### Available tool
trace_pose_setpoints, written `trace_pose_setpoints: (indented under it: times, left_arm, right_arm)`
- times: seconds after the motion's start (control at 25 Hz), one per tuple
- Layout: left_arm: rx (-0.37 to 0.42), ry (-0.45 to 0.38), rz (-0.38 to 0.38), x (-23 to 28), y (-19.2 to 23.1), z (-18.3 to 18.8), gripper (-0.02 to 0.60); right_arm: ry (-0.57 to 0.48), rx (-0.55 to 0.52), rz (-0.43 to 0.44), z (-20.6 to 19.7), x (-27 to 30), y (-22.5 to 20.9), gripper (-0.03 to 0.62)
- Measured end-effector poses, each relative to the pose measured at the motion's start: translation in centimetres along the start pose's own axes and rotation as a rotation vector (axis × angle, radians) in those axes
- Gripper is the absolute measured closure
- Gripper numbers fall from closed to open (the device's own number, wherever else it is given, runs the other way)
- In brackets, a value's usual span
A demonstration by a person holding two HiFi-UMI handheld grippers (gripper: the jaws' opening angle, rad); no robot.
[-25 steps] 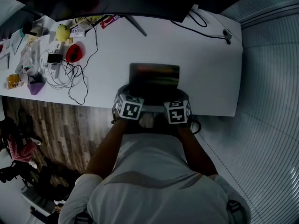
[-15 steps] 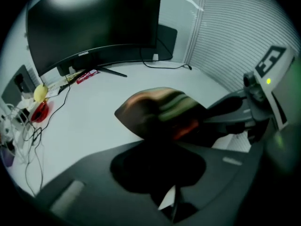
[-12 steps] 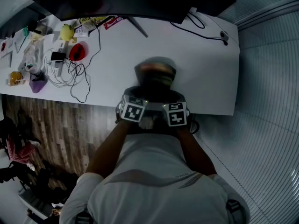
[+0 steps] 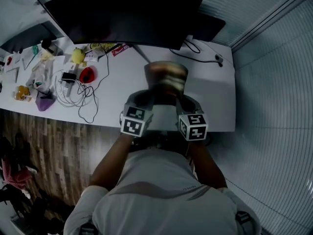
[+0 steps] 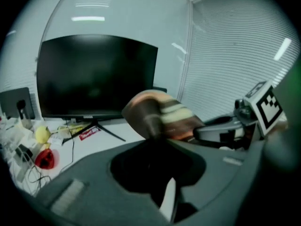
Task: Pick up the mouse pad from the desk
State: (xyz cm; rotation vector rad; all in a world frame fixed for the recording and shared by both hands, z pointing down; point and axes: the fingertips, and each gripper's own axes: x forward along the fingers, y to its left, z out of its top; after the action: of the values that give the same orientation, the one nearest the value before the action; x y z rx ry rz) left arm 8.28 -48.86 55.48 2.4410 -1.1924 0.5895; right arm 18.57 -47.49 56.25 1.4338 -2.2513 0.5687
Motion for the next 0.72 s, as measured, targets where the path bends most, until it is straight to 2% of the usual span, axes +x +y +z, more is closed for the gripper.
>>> trace_pose_setpoints:
  times: [0.2,0.32,0.52,0.72]
  left_arm:
    - [0.022,-0.2,-0.016,-4.4,-1.5,7.8,0.512]
    - [0.038,-0.293,-0.026,-6.9,-2.2,11.5,0.512]
    - [0.089,-0.417,-0.049,-11.1,-3.3,16.1,0.512]
    - [0.147,-0.552,-0.071,-15.4,-5.1,20.4,0.511]
  right_arm:
    - [-0.195,0.015,0.006,7.8,-4.6,0.3,0.536]
    - [-0.294,0.028,0.017,11.1,-7.3,0.8,0.537]
    - [-0.422,0.031,0.035,15.8,-11.5,2.1,0.537]
    - [-0.567,-0.049,0.008,19.9,-16.1,3.6,0.54]
